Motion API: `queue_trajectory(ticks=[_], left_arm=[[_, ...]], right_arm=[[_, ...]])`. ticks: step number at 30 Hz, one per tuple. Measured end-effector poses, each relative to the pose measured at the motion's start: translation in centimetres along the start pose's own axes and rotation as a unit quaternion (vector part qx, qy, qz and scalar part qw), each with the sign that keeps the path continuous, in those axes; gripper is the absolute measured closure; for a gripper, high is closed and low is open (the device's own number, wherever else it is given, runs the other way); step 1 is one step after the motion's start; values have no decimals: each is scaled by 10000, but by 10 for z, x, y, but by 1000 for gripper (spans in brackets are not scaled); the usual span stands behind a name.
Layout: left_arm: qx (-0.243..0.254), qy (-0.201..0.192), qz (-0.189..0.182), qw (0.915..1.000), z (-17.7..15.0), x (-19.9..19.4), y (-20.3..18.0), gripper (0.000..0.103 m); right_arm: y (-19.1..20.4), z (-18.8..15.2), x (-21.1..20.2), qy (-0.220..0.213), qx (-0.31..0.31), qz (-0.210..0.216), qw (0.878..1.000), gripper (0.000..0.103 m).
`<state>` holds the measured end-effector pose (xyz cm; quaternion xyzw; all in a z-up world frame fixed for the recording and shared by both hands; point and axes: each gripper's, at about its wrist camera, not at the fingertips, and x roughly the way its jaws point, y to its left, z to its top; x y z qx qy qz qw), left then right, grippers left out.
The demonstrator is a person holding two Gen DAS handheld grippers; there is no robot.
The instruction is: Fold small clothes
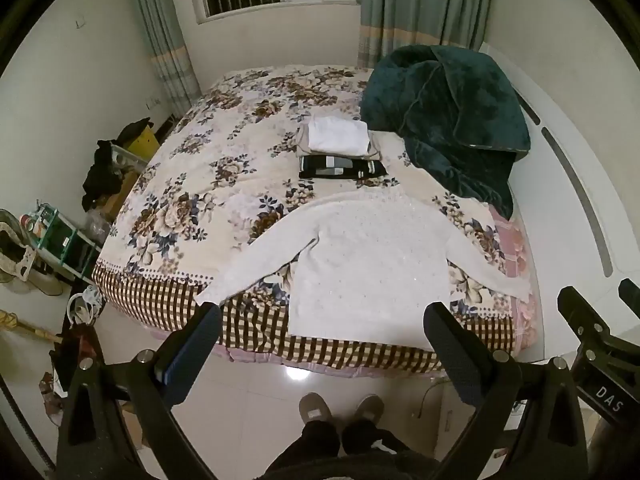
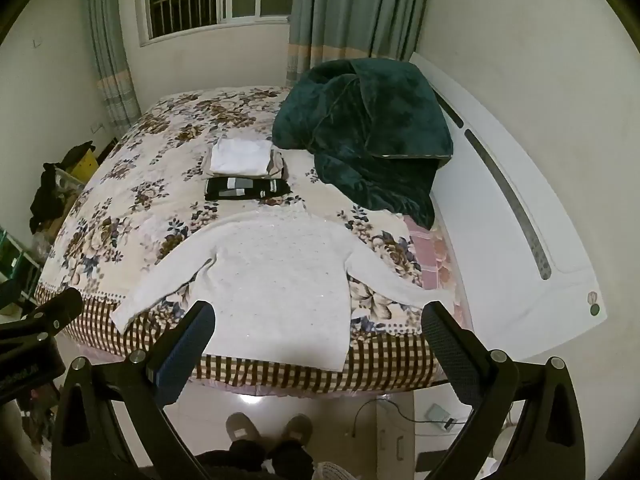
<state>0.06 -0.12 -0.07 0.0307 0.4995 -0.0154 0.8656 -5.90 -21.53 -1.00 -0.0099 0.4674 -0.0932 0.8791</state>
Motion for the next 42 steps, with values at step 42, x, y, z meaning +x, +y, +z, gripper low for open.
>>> queue_trajectory(ticks=[42], left_arm=[[-73, -144, -30, 9999, 14, -10, 10, 0]], right_arm=[[16, 19, -2, -113, -179, 134, 9997, 0]])
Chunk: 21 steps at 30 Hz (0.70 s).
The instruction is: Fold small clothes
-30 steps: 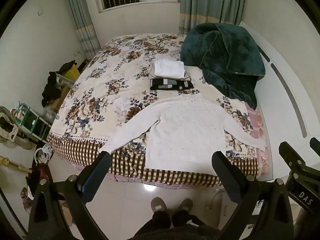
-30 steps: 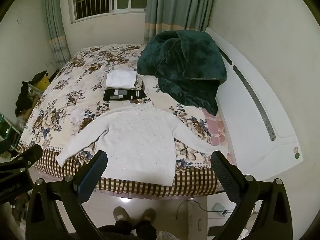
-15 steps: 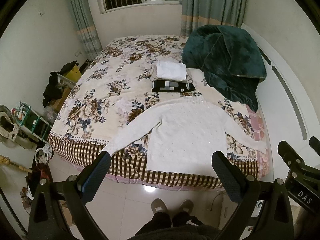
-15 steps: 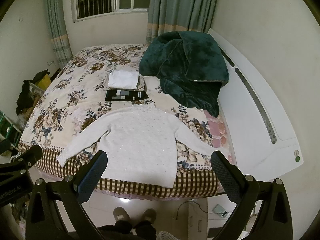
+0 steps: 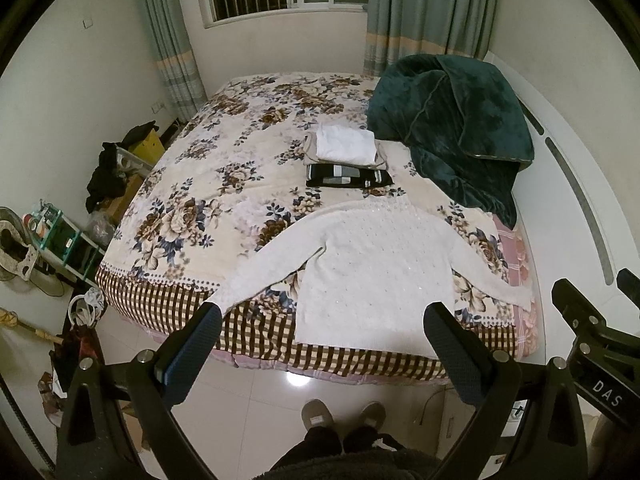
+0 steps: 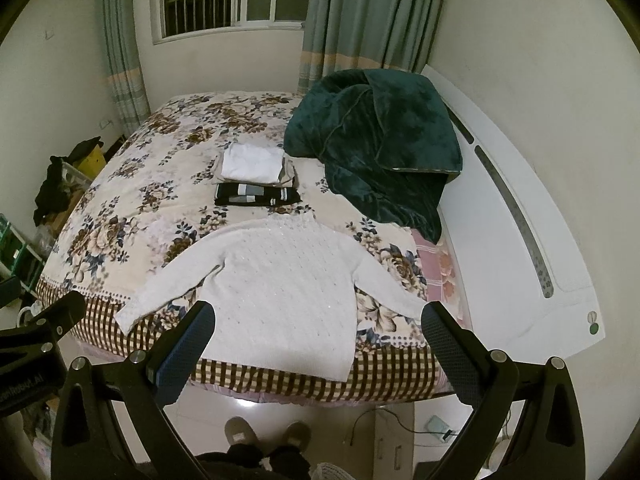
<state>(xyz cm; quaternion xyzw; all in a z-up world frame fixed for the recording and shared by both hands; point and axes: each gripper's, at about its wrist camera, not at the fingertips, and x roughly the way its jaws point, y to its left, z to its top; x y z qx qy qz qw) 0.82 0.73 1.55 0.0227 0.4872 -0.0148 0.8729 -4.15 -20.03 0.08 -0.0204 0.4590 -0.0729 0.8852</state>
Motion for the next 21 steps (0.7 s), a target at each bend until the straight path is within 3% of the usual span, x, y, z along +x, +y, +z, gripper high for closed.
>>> queue_trajectory(ticks=[21], left_arm=[[-50, -136, 6, 9999, 1, -3, 8, 0]], right_arm=[[5, 10, -7, -68, -28, -3, 10000, 0]])
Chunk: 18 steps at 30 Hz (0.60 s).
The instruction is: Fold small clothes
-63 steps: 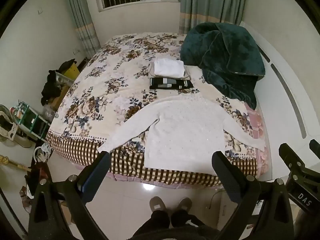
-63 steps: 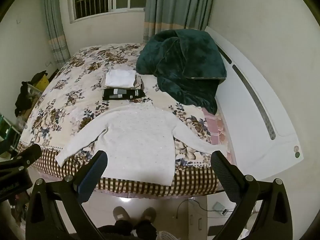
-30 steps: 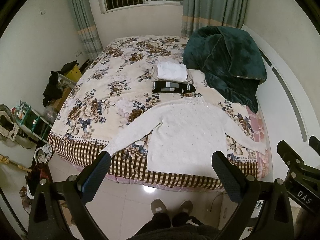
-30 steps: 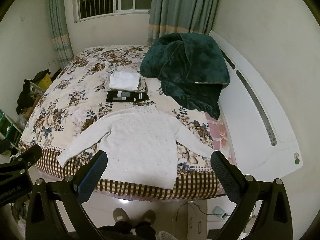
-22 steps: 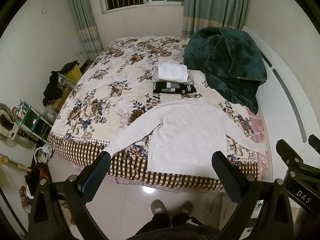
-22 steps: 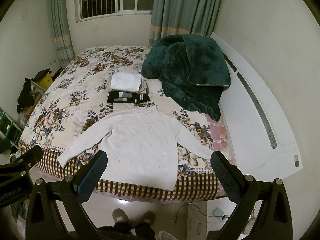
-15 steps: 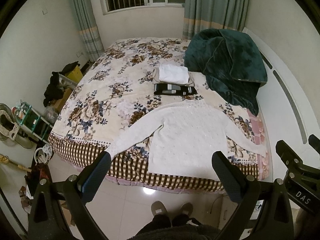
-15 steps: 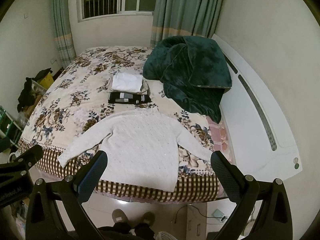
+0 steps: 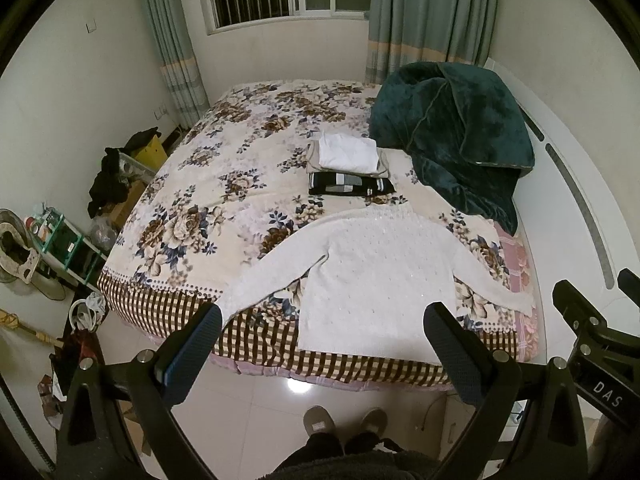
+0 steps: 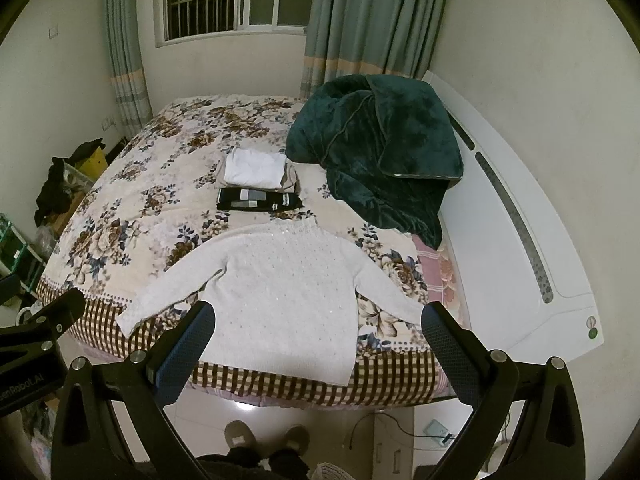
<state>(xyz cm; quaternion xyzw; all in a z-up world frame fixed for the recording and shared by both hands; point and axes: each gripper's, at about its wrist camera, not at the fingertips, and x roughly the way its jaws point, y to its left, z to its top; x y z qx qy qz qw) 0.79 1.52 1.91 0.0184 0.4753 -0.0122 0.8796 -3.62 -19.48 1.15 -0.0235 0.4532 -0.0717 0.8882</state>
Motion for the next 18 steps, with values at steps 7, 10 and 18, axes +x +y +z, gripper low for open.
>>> queue_trajectory(ticks=[7, 10, 18], left_arm=[[10, -34, -13, 10000, 5, 0, 1, 0], [6, -32, -14, 10000, 4, -1, 1, 0], [-4, -38, -20, 10000, 5, -1, -1, 0]], right_arm=[[0, 1, -1, -9, -1, 0, 10000, 0], [-1, 2, -1, -24, 5, 0, 10000, 0], [-3, 5, -3, -37, 6, -6, 10000, 0]])
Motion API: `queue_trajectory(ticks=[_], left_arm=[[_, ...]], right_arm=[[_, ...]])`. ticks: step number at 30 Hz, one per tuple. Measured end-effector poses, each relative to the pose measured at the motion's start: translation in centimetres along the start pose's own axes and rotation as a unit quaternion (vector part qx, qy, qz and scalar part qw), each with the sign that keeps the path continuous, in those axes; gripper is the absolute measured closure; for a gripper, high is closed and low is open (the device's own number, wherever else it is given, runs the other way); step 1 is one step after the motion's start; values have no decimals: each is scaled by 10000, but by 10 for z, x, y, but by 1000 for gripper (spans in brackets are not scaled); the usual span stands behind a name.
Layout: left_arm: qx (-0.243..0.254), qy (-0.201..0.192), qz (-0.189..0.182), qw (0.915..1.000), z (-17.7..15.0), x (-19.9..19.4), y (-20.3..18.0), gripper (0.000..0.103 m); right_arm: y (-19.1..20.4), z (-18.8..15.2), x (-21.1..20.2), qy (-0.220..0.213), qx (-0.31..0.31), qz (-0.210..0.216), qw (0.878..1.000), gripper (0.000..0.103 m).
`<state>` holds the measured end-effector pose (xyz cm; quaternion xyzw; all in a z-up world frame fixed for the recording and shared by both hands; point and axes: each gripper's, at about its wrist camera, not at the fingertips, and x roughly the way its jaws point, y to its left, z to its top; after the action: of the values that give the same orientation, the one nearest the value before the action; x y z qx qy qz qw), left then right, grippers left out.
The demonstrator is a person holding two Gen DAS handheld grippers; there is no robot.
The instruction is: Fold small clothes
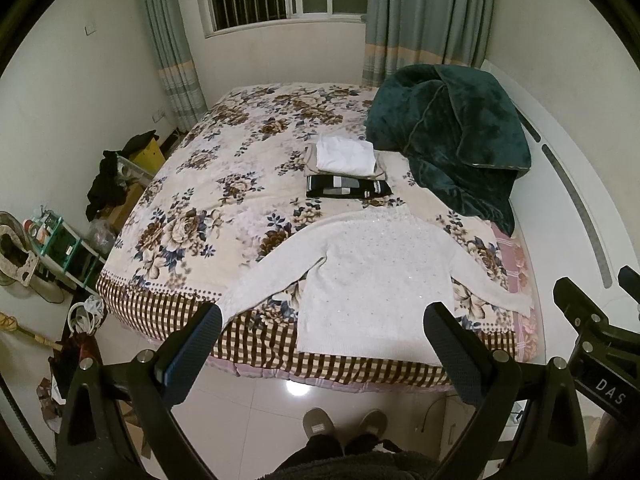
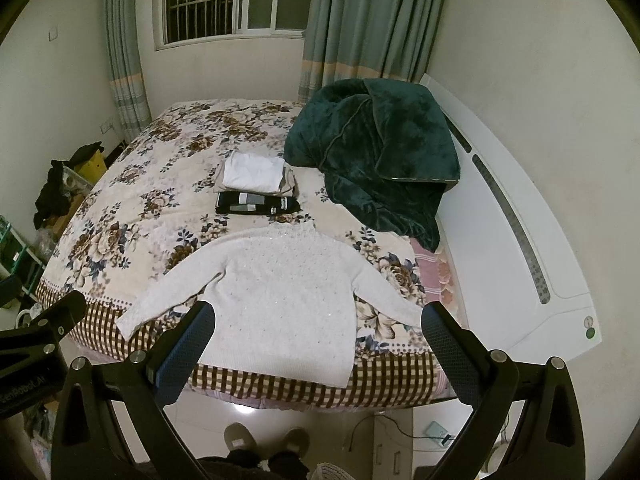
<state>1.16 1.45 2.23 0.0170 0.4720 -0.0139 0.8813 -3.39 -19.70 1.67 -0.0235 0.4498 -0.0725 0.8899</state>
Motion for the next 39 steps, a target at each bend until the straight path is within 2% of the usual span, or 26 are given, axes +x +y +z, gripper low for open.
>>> queue_trajectory(ticks=[10, 16, 20, 23, 27, 31, 34, 36, 38, 39], left_arm=[[22, -9, -7, 10000, 0, 0, -4, 0], [86, -18, -66, 9999, 13, 0, -12, 0], [123, -5, -133, 9998, 17, 10, -5, 0], [189, -156, -64, 9997, 20, 27, -4, 0], [387, -444, 230, 9980, 28, 76, -17, 0], [534, -252, 462, 9972, 38, 155, -44, 0], [642, 89, 591, 9961, 43, 224, -71, 0], [698, 341, 743, 9942, 45, 271, -90, 0], [747, 557, 889, 9917, 44, 316, -111, 0], [787, 707, 996, 9894, 42, 341, -122, 0]], right_arm=[[-5, 0, -2, 6, 15, -19, 10000, 0], [-7, -1, -1, 16, 85, -61, 9999, 0], [-6, 0, 5, 58, 170, -86, 9998, 0], [-8, 2, 22, 122, 334, -114, 9993, 0], [-42, -7, 81, 258, 861, -370, 9953, 0], [-109, -34, 169, 660, 1708, -829, 9796, 0], [-185, -71, 258, 1159, 2455, -1078, 9564, 2], [-228, -95, 311, 1466, 2810, -1157, 9414, 19], [-271, -120, 366, 1760, 3229, -1087, 9235, 29], [-295, -136, 398, 1940, 3501, -1077, 9100, 30]])
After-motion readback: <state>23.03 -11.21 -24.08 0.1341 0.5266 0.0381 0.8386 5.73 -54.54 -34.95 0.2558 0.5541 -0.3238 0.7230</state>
